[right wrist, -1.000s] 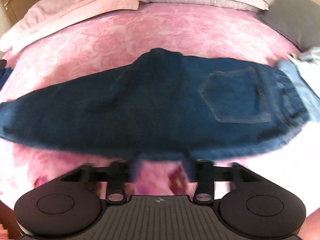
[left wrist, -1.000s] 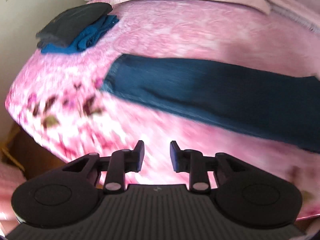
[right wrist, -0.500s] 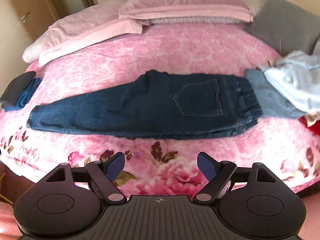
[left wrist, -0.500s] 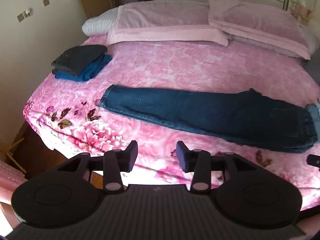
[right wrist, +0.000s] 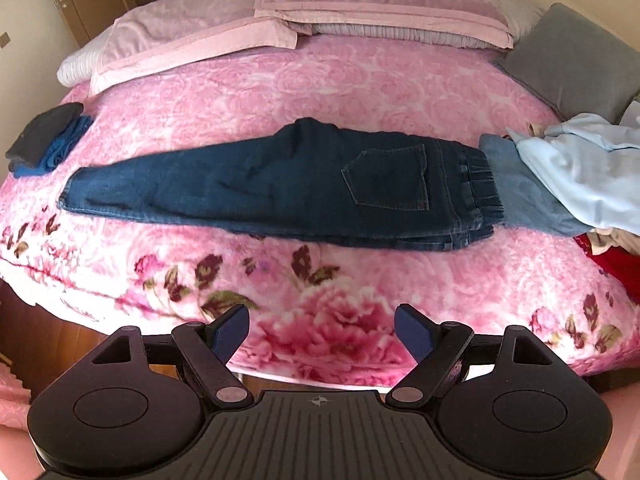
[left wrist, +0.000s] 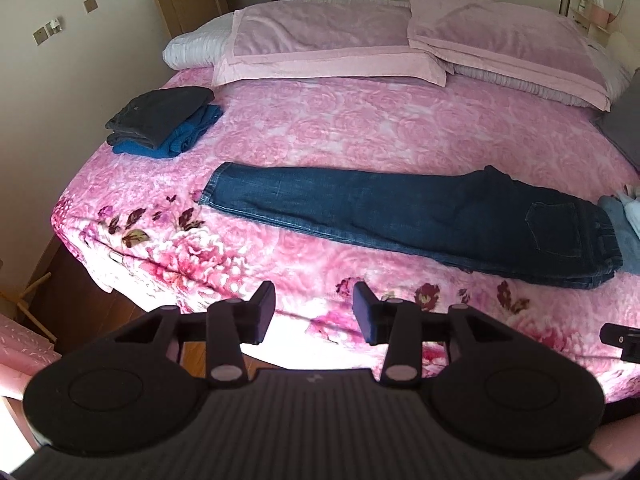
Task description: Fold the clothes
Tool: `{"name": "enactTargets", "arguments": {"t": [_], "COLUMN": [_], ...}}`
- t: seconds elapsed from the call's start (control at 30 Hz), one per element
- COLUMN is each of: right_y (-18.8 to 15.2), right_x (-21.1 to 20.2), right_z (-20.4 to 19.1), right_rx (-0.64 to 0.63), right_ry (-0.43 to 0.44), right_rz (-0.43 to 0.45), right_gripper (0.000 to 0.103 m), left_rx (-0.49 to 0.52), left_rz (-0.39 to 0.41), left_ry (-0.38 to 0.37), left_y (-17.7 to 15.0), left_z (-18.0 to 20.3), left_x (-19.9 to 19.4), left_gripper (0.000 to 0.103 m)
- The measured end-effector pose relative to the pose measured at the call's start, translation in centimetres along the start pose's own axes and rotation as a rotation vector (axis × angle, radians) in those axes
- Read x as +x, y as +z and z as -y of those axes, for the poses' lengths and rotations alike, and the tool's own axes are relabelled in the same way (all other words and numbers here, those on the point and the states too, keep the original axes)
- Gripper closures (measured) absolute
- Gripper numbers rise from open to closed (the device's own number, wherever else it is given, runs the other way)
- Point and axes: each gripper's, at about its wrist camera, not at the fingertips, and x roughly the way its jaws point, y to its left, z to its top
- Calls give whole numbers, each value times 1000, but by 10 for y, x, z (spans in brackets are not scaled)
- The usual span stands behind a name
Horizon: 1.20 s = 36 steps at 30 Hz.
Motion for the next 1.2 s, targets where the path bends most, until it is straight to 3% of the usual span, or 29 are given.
{"name": "enactTargets", "arguments": {"t": [0.23, 0.5, 0.57, 0.73, 0.87, 1.0, 1.2], "right_y": [4, 10, 12, 23, 38, 60, 77], "right_x": [-5, 16, 24, 55, 81, 119, 167], "right_z": [-4, 12, 15, 18, 28, 29, 17], "right_rx": [-10, 99, 124, 225, 431, 605, 722], "right_ry": [-5, -19, -29, -38, 16, 15, -38], "right_rz": [16, -16, -31, -63, -61, -118, -91], "right_gripper": [20, 20, 20, 20, 20, 20, 20], "left_rx": [-52, -293, -383, -480, -603, -740, -921], "left_rz": [-9, -53, -62, -73, -115, -139, -185], "left_ry": [-64, -198, -214, -207, -222, -255, -282], "left_y": [3, 4, 8, 25, 47, 62, 49], "left_z": [-8, -58, -78, -118, -149, -181, -212], "left_x": [8, 62, 84, 140, 199, 270, 374], "left_gripper": [64, 65, 66, 70, 70, 70, 70]}}
